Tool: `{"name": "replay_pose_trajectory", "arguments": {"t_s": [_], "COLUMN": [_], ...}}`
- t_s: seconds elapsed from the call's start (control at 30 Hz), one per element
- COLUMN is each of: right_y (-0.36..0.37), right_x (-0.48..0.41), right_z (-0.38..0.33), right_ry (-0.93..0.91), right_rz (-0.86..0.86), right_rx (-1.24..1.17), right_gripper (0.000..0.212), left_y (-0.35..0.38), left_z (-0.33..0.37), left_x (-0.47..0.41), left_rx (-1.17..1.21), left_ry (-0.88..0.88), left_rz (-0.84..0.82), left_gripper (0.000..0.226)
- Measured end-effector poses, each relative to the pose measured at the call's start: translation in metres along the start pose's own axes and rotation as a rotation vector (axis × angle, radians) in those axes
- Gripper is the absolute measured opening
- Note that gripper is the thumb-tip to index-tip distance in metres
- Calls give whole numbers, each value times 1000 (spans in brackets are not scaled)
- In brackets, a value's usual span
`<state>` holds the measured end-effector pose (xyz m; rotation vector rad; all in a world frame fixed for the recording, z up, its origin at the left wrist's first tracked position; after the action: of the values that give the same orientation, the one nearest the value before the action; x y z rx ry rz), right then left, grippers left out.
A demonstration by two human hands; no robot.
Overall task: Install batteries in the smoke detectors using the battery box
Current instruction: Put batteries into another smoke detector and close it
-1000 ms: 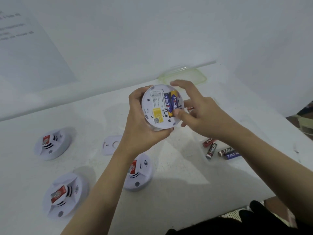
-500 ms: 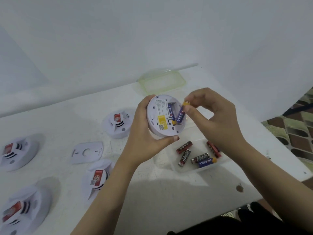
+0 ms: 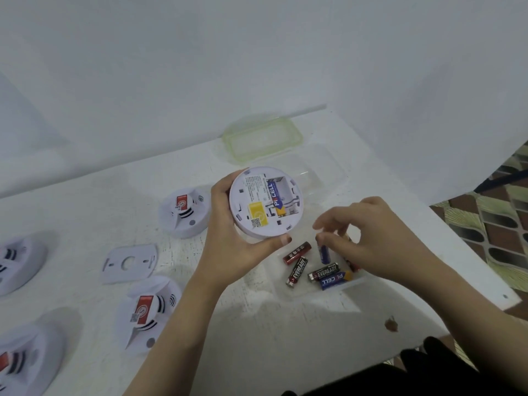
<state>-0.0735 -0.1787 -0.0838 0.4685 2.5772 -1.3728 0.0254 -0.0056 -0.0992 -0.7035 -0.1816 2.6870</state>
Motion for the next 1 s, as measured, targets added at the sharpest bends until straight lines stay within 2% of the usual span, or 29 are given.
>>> {"name": "replay_pose_trajectory", "arguments": {"t_s": [0.17, 0.23, 0.43, 0.53, 0.6, 0.8, 1.0], "right_y": [-6, -8, -11, -12, -10, -10, -13], "right_x": [-10, -17, -32, -33, -33, -33, -34], "right_z": [-10, -15, -23, -27, -30, -33, -44], "right_ry": [-46, -59, -135, -196, -251, -315, -474], "right_rz": [50, 35, 5, -35, -69, -114, -83], "right_rx": [-173, -219, -145, -107, -52, 110, 165], "right_gripper": [59, 70, 64, 57, 55, 54, 54], "left_y": [5, 6, 9, 8, 7, 6, 8], "left_z": [3, 4, 9, 10, 11, 14, 23], "left_x": [1, 2, 3, 1, 0, -1, -3], "left_rx": [22, 27, 3, -59, -129, -232, -200], "left_ry": [8, 2, -12, -4, 21, 59, 134], "left_rz": [-31, -37, -90, -131, -138, -101, -82], "left_gripper": [94, 94, 96, 111, 112, 98, 80]}}
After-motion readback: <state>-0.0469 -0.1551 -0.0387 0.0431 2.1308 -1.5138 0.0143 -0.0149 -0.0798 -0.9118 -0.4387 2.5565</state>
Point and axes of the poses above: each hand's wrist, its own x-axis away from the middle knuckle, its own y-axis out of the palm, z = x × y, the point moved 5 cm from there along -x, towards the middle knuckle, and after that the axes turned 9 degrees about z, right-handed, at the moved point
